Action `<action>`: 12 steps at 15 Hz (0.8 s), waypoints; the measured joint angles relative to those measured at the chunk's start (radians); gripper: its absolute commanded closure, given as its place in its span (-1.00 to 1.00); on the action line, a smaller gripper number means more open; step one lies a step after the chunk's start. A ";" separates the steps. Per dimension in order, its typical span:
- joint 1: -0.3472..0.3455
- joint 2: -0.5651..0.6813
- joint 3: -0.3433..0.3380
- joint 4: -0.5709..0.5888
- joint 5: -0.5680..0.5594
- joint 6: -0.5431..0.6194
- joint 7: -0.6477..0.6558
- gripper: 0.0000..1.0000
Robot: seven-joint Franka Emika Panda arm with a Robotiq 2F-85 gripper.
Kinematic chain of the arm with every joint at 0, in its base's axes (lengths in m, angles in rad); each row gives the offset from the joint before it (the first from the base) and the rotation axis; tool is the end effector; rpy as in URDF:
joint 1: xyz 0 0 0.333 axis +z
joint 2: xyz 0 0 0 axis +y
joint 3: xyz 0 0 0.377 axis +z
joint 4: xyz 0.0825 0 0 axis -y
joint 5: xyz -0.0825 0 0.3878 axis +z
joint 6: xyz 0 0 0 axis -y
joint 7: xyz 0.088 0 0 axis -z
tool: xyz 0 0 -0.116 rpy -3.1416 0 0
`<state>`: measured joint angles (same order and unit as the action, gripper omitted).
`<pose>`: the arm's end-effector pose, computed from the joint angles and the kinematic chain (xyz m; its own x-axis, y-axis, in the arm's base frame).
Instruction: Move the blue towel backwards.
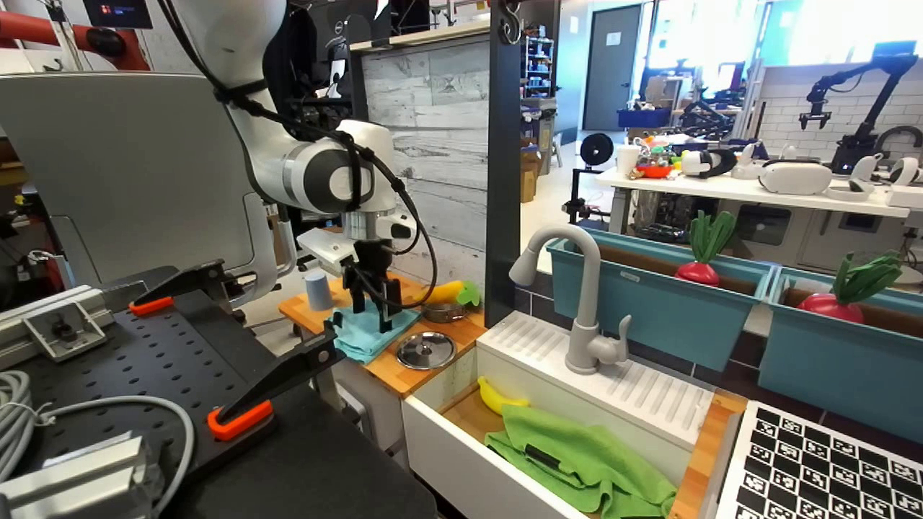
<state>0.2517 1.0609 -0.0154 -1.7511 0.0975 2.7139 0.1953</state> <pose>0.6316 0.1493 -0.0192 0.9941 -0.0423 -0.0997 -0.0424 -0.9991 0.0013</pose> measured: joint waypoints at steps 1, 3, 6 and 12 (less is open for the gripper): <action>0.002 0.006 0.000 0.017 -0.003 -0.013 0.000 -1.00; 0.010 0.019 0.001 0.052 -0.020 -0.034 0.000 -1.00; 0.034 0.043 0.001 0.111 -0.050 -0.073 0.000 -1.00; 0.068 0.091 -0.002 0.223 -0.078 -0.107 0.000 -1.00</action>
<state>0.3193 1.1522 -0.0170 -1.5285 0.0190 2.6073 0.1958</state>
